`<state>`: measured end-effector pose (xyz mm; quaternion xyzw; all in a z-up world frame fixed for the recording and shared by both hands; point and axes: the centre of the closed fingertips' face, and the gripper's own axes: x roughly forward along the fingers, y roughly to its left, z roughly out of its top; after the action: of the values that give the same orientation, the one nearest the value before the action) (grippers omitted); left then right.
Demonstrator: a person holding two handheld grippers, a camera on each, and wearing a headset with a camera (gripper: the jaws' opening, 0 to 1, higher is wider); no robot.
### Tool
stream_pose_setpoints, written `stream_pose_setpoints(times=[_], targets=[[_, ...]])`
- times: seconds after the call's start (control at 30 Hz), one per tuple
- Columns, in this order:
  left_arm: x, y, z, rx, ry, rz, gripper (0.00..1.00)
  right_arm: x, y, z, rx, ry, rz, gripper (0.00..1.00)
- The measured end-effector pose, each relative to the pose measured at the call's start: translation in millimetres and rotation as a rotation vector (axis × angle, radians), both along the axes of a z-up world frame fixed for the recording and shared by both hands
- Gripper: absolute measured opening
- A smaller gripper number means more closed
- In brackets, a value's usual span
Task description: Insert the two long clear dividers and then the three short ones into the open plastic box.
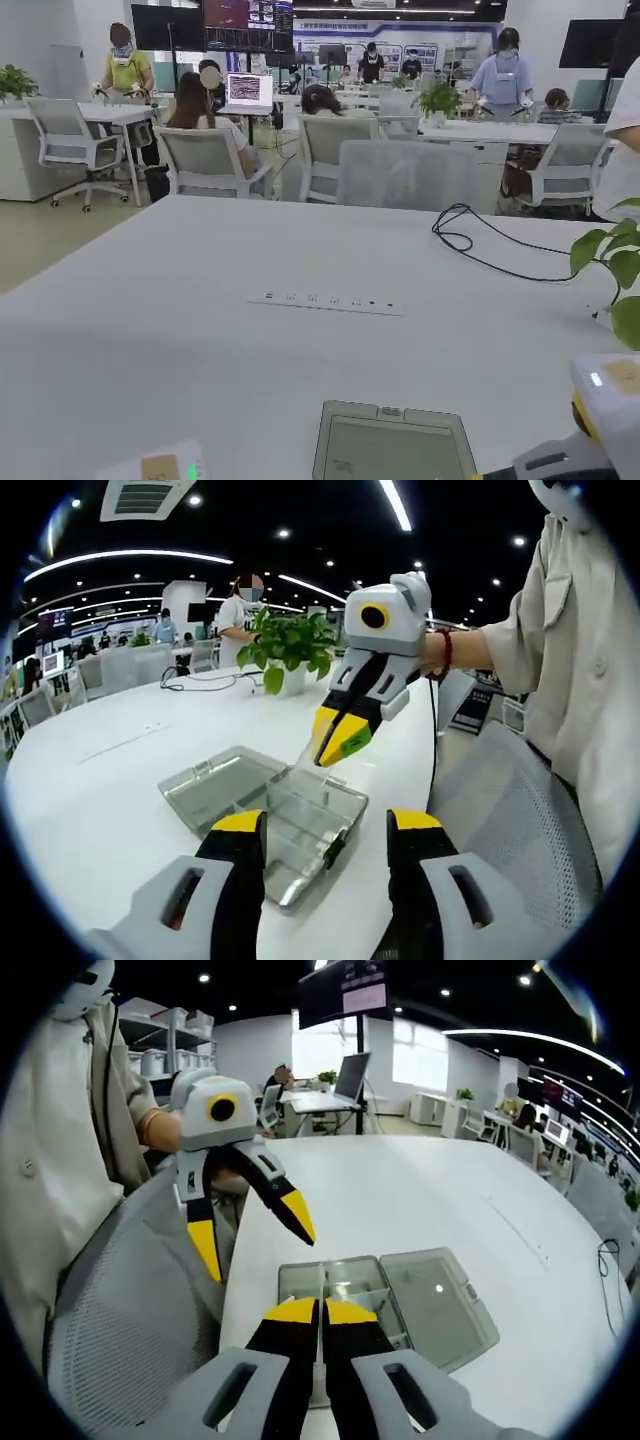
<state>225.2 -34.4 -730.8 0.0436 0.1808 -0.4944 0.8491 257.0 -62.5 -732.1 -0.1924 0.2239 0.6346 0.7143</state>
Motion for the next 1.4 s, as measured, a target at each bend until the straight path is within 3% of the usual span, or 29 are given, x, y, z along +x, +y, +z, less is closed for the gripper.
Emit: stream_pose_setpoints(times=[0.27, 0.33, 0.53, 0.93, 1.23, 1.4], targets=[[1.8, 2.0, -3.2, 0.002, 0.0, 0.017, 0.56, 11.5, -5.2, -11.0, -0.027, -0.004, -0.046, 0.02], [1.9, 1.8, -2.6, -0.003, -0.003, 0.019, 0.58, 15.2, -7.6, -16.1, -0.056, -0.021, -0.052, 0.02], [2.7, 2.5, -4.8, -0.002, -0.001, 0.031, 0.66, 18.1, -7.3, -22.5, -0.062, -0.007, -0.066, 0.02], [2.9, 5.2, -7.6, 0.002, 0.008, 0.037, 0.68, 21.0, -7.7, -33.4, -0.074, 0.023, -0.077, 0.02], [3.0, 5.0, -9.8, 0.008, 0.012, 0.039, 0.69, 21.1, -4.3, -34.9, -0.094, 0.023, -0.06, 0.02], [2.8, 4.0, -9.9, 0.008, 0.014, 0.037, 0.69, 16.9, 3.4, -37.2, -0.137, -0.023, 0.001, 0.02]])
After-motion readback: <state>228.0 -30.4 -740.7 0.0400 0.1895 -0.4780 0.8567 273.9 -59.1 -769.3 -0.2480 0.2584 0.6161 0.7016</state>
